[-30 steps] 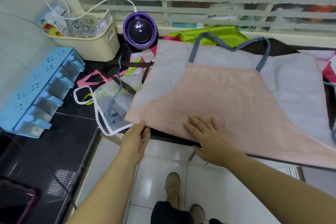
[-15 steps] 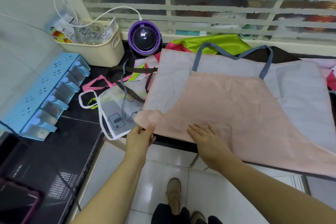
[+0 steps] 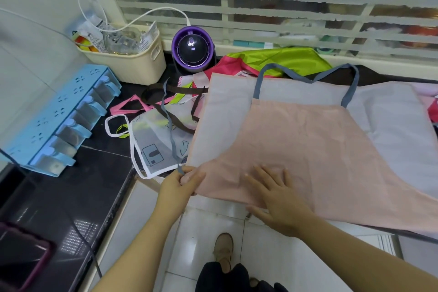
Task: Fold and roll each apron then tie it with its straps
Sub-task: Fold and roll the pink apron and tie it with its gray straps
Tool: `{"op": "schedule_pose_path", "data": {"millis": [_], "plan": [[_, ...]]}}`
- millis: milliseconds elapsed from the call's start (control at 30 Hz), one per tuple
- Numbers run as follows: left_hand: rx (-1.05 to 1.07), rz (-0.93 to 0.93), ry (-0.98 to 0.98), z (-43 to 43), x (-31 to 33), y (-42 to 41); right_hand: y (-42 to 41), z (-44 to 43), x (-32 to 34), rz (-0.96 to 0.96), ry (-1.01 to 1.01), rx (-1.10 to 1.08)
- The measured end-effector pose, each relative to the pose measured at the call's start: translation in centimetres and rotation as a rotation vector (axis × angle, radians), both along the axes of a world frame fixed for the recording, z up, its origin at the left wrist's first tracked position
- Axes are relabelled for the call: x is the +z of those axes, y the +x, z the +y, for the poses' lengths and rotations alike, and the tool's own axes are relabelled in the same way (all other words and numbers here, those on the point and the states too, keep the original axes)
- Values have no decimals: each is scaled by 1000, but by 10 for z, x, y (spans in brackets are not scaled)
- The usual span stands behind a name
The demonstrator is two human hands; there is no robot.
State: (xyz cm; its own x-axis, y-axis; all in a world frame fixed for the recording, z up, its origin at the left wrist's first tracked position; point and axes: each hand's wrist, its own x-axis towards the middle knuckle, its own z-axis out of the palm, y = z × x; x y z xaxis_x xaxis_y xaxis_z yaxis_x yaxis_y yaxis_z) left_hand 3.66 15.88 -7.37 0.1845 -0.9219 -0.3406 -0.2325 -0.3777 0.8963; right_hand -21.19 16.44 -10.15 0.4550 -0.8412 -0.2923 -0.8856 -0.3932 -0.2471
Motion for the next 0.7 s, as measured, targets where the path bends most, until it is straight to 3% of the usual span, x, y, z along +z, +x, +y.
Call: {"op": "schedule_pose_path", "data": {"millis": [300,500,633,700], "plan": [[140,-475,66,-25,-10,4,-37,-20,-17,174,86,-441],[257,-510,165,-33,-12,-3,-60,-12,-9,208,156,-590],[477,-598,-38,-27,-3,-15,-66,-14,-2,167,158,-613],[307,-727,-198,-26,-3,-30,-76,-9,3,142,29,-668]]}}
